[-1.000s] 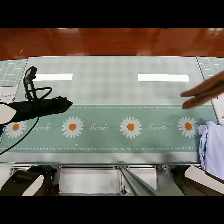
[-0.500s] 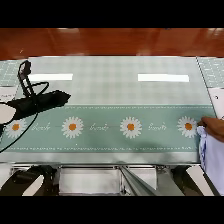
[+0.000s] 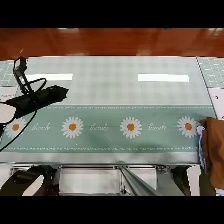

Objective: Fold the shirts.

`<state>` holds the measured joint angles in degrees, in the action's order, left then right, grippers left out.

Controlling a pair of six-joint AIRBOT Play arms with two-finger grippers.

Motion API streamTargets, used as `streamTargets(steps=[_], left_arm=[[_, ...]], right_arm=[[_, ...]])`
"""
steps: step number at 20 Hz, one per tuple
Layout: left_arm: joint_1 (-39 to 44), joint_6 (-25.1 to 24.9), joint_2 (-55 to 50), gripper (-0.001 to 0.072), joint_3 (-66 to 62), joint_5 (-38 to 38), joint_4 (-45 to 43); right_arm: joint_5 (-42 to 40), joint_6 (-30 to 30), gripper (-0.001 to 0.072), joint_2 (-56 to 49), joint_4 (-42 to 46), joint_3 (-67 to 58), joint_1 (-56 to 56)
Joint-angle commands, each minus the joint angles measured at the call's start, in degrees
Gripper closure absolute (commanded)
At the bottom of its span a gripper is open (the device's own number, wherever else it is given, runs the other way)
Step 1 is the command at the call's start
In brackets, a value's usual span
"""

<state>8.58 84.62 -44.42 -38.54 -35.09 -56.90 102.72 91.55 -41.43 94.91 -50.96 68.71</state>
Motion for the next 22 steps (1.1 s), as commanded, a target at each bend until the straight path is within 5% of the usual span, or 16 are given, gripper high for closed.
streamTargets(steps=[1,3,5,9,12,15,19,22], left_arm=[[0.0,-0.42,-0.76,0.0687,-0.79,4.33,-0.04],[-0.15,-3.28,-2.36,0.0687,-3.41,4.63,-0.04],[-0.7,-4.74,-4.33,0.0687,-8.04,4.48,-0.07],[-1.01,-4.7,-10.64,0.0688,-23.5,0.2,-0.04],[-0.2,-4.7,-19.93,0.0688,-37.81,-11.5,-0.11],[0.02,-3.72,-29.62,0.0688,-43.1,-26.45,-1.81],[-0.13,2.43,-33.97,0.0688,-38.23,-34.42,-13.86],[-1.11,3.78,-33.92,0.0687,-38.4,-34.45,-16.13]], right_arm=[[4.17,-0.26,0.0305,-1.29,-3.32,-1.66,0.09],[4.15,-0.22,0.0376,-4.79,-12.2,-8.26,0.09],[3.67,0.11,0.0686,-9.68,-28.26,-15.85,-0.9],[-12.5,1.33,0.0686,-17.64,-49.2,-25.97,-21.4],[-25.99,-2.73,0.0686,-24.3,-44.11,-32.24,-49.18],[-27.93,-0.7,0.0686,-35.41,-23.91,-36.79,-72.35],[-25.66,4.07,0.0686,-45.18,-5.27,-37.0,-83.69],[-24.48,4.74,0.0685,-47.34,-3.34,-37.0,-84.11]])
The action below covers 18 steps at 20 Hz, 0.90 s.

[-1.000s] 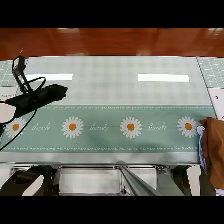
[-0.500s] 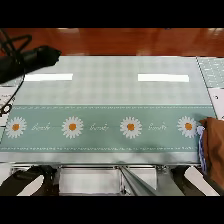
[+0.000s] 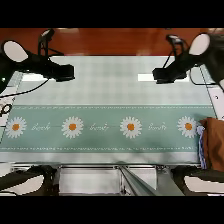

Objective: Fold the shirts.

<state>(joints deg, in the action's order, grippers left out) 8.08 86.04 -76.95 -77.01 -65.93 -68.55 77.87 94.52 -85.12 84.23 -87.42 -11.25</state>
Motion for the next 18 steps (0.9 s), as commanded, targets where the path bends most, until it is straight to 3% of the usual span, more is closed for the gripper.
streamTargets(steps=[1,18], left_arm=[[-0.61,2.34,-1.49,0.0687,0.09,-3.85,-4.55],[-0.57,2.32,-3.21,0.0687,0.09,-4.61,-4.52]], right_arm=[[-0.31,1.84,0.0685,-3.63,8.0,-0.55,-4.15],[-0.28,1.73,0.0685,-3.58,9.2,-0.55,-4.15]])
